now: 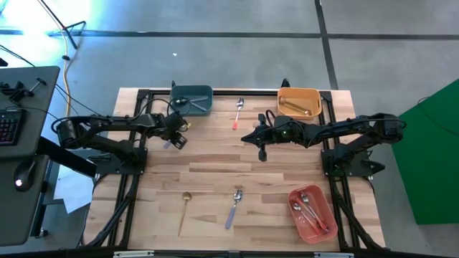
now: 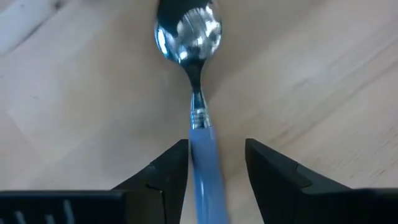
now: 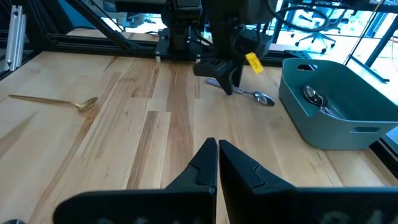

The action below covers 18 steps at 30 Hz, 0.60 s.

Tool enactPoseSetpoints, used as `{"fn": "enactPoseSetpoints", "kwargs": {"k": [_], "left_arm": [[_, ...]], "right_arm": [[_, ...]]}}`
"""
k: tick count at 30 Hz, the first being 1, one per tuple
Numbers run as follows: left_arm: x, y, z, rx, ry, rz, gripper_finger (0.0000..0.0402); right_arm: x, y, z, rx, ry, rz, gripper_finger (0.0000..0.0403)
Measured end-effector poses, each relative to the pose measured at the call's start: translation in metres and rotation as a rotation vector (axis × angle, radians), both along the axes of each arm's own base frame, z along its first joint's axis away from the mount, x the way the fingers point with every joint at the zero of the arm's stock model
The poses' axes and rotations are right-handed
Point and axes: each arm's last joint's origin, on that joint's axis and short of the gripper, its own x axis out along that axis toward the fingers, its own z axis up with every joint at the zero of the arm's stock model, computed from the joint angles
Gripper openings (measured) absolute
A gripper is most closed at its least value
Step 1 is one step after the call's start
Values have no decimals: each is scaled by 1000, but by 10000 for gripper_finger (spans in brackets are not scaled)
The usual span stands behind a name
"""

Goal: Sort silverware by color (type)
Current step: Put the left violet spoon into the dark green bin

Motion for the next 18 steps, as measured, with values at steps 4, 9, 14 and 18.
{"fn": "enactPoseSetpoints", "kwargs": {"k": [4, 9, 14, 18], "left_arm": [[-2, -1, -3, -3, 7, -9, 130], [-1, -2, -4, -13, 1, -56, 66], [3, -4, -2, -2, -6, -116, 20], [13, -7, 6, -4, -35, -180, 20]], "right_arm": [[0, 0, 0, -2, 3, -7, 0], [0, 0, 0, -2, 3, -7, 0], [0, 0, 0, -2, 3, -8, 0], [0, 0, 0, -3, 4, -8, 0]]}}
